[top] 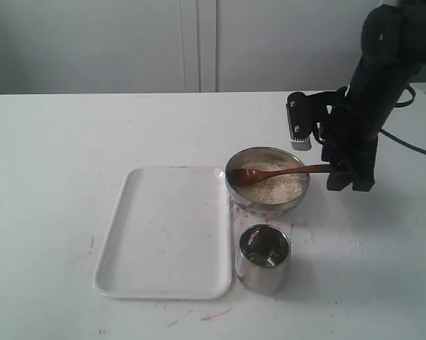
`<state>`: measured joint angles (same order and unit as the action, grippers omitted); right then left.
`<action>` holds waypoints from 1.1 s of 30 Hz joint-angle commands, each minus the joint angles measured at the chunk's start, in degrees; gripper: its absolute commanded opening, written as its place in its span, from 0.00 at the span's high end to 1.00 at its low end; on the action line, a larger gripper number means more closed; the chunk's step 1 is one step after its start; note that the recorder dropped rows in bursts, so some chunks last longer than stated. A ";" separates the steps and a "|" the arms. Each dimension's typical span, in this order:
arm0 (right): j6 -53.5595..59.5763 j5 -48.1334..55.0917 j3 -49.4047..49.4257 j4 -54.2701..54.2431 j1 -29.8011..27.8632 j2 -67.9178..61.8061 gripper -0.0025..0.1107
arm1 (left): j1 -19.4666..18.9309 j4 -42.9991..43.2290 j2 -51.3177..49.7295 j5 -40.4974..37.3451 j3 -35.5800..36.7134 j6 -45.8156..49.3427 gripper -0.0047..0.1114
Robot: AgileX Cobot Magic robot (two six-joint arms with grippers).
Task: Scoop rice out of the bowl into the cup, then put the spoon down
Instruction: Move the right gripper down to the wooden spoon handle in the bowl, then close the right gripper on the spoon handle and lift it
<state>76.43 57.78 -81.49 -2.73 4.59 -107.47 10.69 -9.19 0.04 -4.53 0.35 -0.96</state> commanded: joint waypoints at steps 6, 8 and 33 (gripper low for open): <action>0.70 -5.30 0.24 -0.46 0.06 -0.04 0.50 | 0.06 -0.59 -0.04 0.15 -0.35 -0.10 0.84; 0.70 -5.87 0.24 -0.45 0.06 -0.04 0.50 | 0.06 -0.59 -0.04 0.15 -0.35 -0.10 0.84; -0.45 -10.85 0.24 -0.32 0.06 -4.08 0.50 | 0.06 -0.59 -0.04 0.15 -0.35 -0.10 0.84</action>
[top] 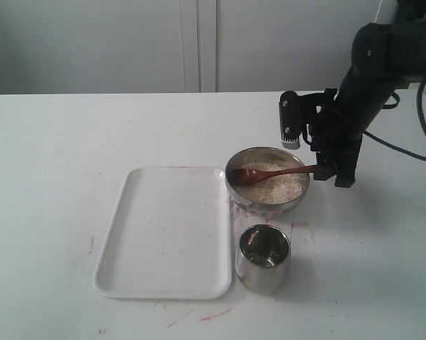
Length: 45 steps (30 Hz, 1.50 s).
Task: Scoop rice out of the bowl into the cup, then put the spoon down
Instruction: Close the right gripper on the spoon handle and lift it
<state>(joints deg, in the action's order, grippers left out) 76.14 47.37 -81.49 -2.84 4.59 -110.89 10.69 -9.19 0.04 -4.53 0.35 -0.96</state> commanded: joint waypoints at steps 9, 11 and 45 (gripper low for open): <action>-0.16 0.47 0.24 -0.20 0.06 -1.62 0.62 | 0.06 -0.59 -0.04 0.15 -0.35 -0.10 0.84; -0.16 0.95 0.24 -0.20 0.06 -1.62 0.67 | 0.06 -0.59 -0.04 0.15 -0.35 -0.10 0.84; -76.80 22.59 1.48 20.58 17.22 24.12 0.98 | 0.06 -0.59 -0.04 0.15 -0.35 -0.10 0.84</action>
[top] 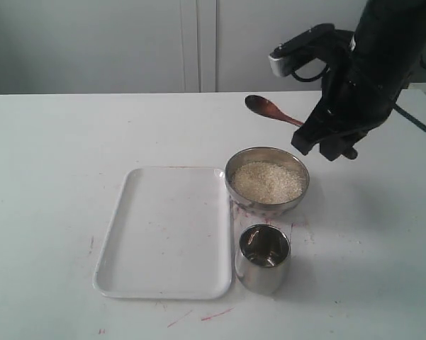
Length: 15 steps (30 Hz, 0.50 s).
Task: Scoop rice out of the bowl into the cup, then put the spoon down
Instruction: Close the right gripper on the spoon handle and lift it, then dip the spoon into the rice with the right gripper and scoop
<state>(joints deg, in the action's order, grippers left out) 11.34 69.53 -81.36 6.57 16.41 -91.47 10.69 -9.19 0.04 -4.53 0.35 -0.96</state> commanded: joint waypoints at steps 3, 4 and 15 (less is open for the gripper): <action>-16.93 0.43 3.83 12.77 9.12 7.90 0.98 | 0.06 -0.59 -0.04 0.15 -0.35 -0.10 0.84; -17.48 0.43 5.11 12.92 10.16 8.57 0.98 | 0.06 -0.59 -0.04 0.15 -0.35 -0.10 0.84; -20.82 0.43 23.89 33.46 19.78 10.78 0.98 | 0.06 -0.59 -0.04 0.15 -0.35 -0.10 0.84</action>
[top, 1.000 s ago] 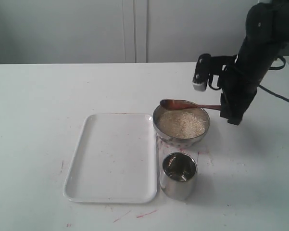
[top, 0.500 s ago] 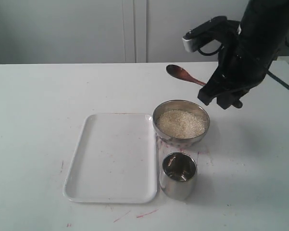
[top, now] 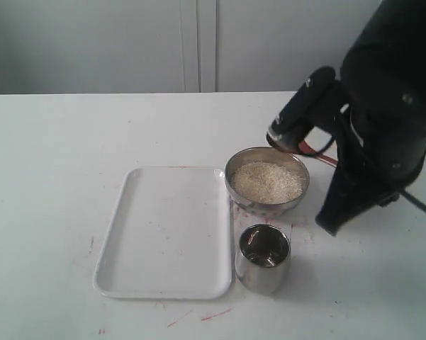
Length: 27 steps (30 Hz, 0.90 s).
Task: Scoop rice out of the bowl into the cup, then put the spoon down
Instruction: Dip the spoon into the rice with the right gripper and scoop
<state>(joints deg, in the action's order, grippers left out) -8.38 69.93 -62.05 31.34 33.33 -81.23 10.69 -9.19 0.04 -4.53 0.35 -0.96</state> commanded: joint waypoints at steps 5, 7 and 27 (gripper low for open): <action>-2.41 0.04 6.11 17.78 4.94 0.42 0.98 | 0.06 -0.59 -0.04 0.15 -0.35 -0.10 0.84; -2.29 0.04 6.11 20.22 4.94 -0.30 0.98 | 0.06 -0.59 -0.04 0.15 -0.35 -0.10 0.84; 0.61 -5.28 6.11 46.22 4.30 -19.81 0.98 | 0.06 -0.59 -0.04 0.15 -0.35 -0.10 0.84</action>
<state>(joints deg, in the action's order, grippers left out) -7.81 65.77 -56.16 76.34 38.16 -100.51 10.69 -9.19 0.04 -4.53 0.35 -0.96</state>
